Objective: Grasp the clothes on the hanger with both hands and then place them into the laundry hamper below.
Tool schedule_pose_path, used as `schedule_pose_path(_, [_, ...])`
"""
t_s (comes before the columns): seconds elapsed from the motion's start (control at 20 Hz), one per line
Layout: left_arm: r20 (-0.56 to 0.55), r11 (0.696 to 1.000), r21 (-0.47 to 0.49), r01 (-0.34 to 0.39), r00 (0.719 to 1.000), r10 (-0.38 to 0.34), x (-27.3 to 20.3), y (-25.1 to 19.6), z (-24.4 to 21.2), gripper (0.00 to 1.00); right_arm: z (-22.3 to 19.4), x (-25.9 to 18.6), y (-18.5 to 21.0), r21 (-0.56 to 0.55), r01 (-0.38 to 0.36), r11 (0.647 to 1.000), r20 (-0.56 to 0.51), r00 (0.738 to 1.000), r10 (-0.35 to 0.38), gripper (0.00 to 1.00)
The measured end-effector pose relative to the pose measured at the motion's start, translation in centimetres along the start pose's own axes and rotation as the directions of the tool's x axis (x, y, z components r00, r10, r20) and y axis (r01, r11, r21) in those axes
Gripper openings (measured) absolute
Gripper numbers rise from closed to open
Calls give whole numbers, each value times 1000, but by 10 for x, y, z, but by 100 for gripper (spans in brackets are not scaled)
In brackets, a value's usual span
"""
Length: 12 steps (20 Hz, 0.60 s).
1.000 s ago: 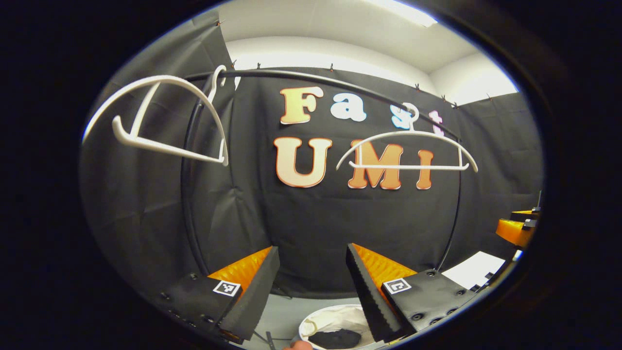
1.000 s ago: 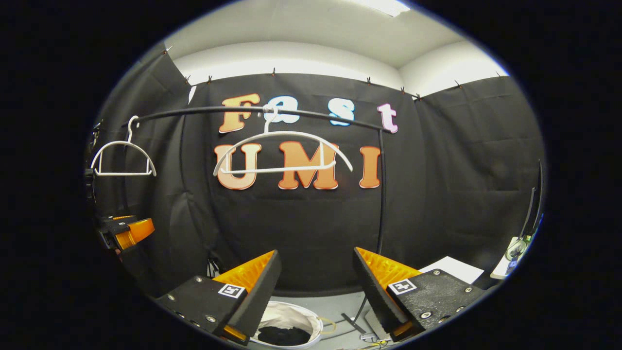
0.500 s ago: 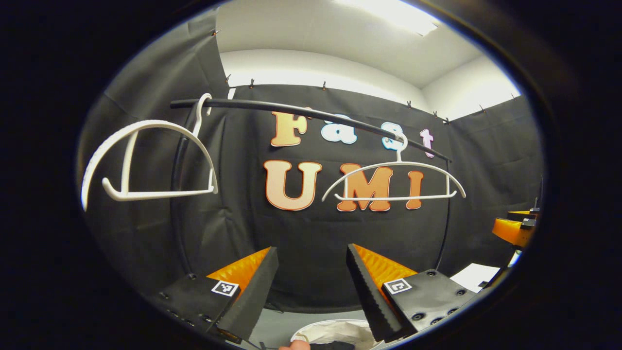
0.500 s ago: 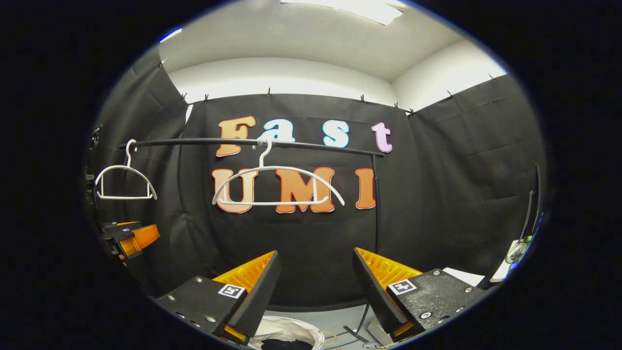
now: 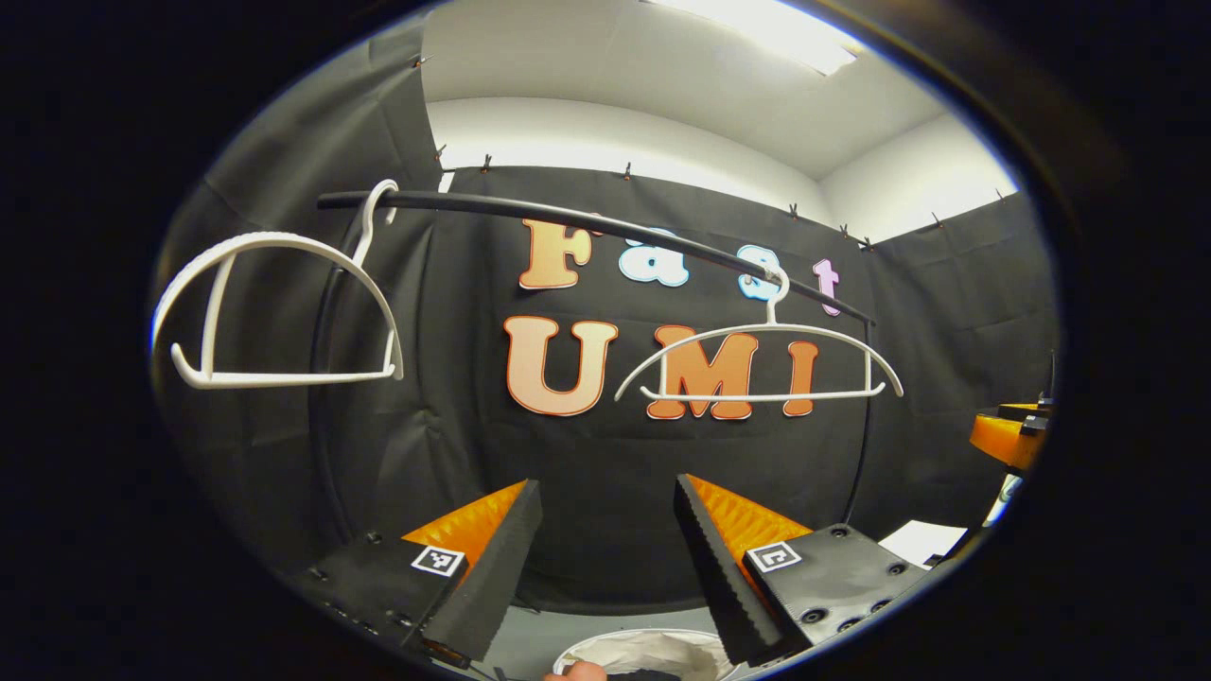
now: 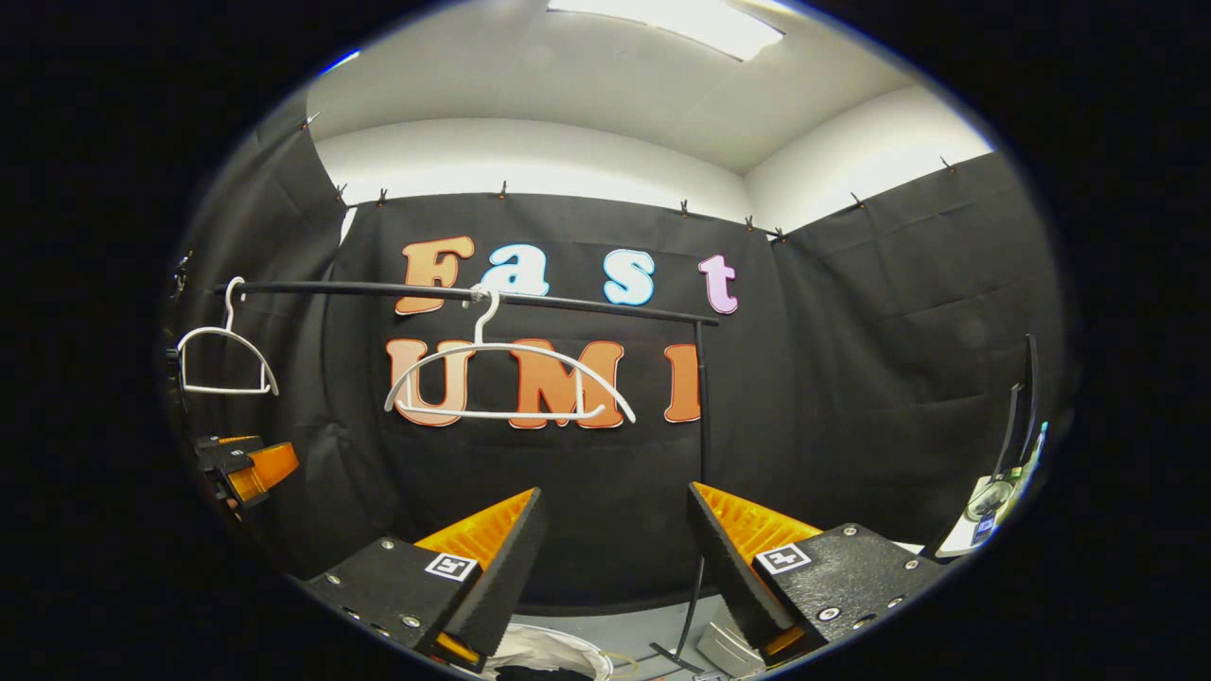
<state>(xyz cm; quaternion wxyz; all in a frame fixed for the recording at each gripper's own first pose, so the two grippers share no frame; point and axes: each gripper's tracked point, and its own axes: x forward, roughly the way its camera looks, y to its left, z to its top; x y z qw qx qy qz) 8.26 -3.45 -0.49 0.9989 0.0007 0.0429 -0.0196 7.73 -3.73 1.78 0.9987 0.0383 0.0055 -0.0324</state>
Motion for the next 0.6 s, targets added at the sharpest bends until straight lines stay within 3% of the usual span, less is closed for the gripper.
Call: schedule_pose_path(0.6, [-9,999,1,32,999,-32,14,-11,-6,93,-14,-2,-8,-21,44,999,-16,999,-44,91])
